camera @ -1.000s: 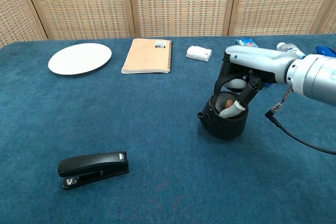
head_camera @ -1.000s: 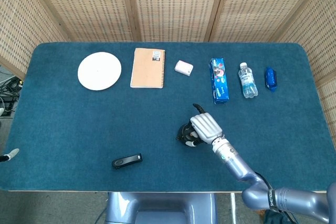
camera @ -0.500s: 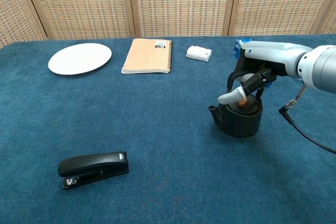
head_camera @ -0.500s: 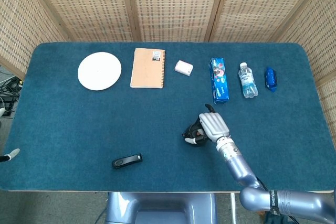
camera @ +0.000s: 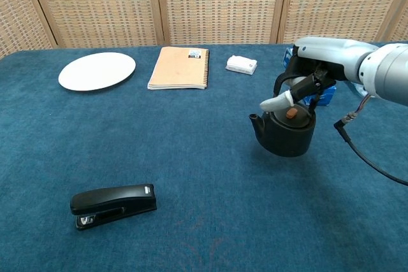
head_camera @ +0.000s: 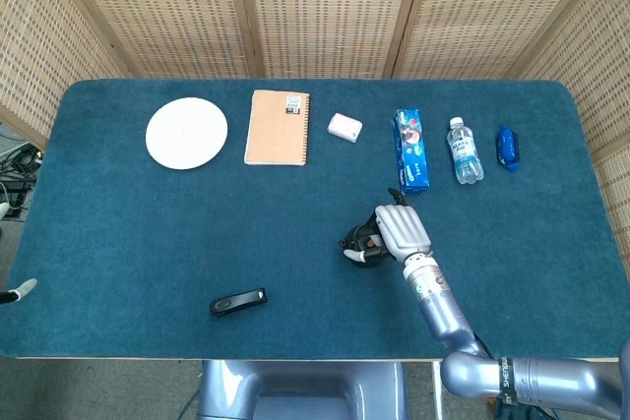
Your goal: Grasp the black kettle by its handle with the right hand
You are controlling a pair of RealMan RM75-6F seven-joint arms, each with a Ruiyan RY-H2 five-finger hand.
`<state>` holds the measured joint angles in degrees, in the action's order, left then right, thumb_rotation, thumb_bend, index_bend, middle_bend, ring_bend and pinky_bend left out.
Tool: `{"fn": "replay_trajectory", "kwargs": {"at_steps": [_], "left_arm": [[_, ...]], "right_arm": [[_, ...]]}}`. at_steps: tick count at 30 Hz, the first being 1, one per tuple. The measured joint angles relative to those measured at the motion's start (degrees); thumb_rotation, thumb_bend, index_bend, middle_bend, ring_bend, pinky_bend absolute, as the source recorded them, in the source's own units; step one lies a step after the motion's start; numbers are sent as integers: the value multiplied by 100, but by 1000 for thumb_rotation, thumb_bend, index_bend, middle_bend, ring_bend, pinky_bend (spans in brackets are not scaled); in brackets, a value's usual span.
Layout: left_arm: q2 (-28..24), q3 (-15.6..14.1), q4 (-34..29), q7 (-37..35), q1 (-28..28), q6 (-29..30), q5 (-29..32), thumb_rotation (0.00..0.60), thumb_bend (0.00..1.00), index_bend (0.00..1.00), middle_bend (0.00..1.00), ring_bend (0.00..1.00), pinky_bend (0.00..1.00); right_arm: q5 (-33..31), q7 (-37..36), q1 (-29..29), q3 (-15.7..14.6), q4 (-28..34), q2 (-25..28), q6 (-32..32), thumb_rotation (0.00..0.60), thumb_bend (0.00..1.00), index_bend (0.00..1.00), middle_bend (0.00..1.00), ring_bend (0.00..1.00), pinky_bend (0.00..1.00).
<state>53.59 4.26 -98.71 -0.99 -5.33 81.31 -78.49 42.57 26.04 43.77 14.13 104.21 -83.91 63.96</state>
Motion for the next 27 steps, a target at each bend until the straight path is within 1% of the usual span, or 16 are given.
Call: {"fn": "replay_trajectory", "kwargs": {"at_steps": [3,5,6,10,13,16,18,20,21,27], "left_arm": [[-2,3,-1,-4,3,4,4,600,0,0,0,0,0],[-3,1,2,-7,3,3,0,600,0,0,0,0,0],[-3,0,2,-3,2,3,-4,600,0,0,0,0,0],[-2,-2,-1,1,2,5,-12,600,0,0,0,0,0],[-4,-1,-1,-4,5,10,-10,600,0,0,0,0,0],[-3,-2,-2,0,7,16,-15,600,0,0,0,0,0],[-2,-1,-3,3,7,15,-14,600,0,0,0,0,0],[-2,-2,-3,3,6,14,-15,600,0,0,0,0,0],[-1,-2,-3,4,6,15,-18,600,0,0,0,0,0],[-2,-1,-4,0,9,21,-18,600,0,0,0,0,0]], "right_arm": [[-35,31,6,-10,2,1,10,406,709,1000,1000,1000,87],[-46,11,3,-11,4,3,6,405,779,1000,1000,1000,87],[-36,-13,-2,-12,0,4,5,408,798,1000,1000,1000,91],[-21,-64,-21,-23,-12,16,2,409,814,1000,1000,1000,104],[-10,-46,-21,-33,-40,16,26,428,865,1000,1000,1000,156],[32,-60,-27,-38,-71,3,49,474,930,1000,1000,1000,380],[144,-100,-48,-43,-105,-29,105,514,965,1000,1000,1000,592],[270,-129,-70,-56,-145,-64,165,561,979,1000,1000,999,736],[334,-147,-84,-63,-167,-85,200,579,980,1000,1000,998,793],[528,-163,-142,-92,-250,-157,298,597,987,1000,1000,998,860]]}}
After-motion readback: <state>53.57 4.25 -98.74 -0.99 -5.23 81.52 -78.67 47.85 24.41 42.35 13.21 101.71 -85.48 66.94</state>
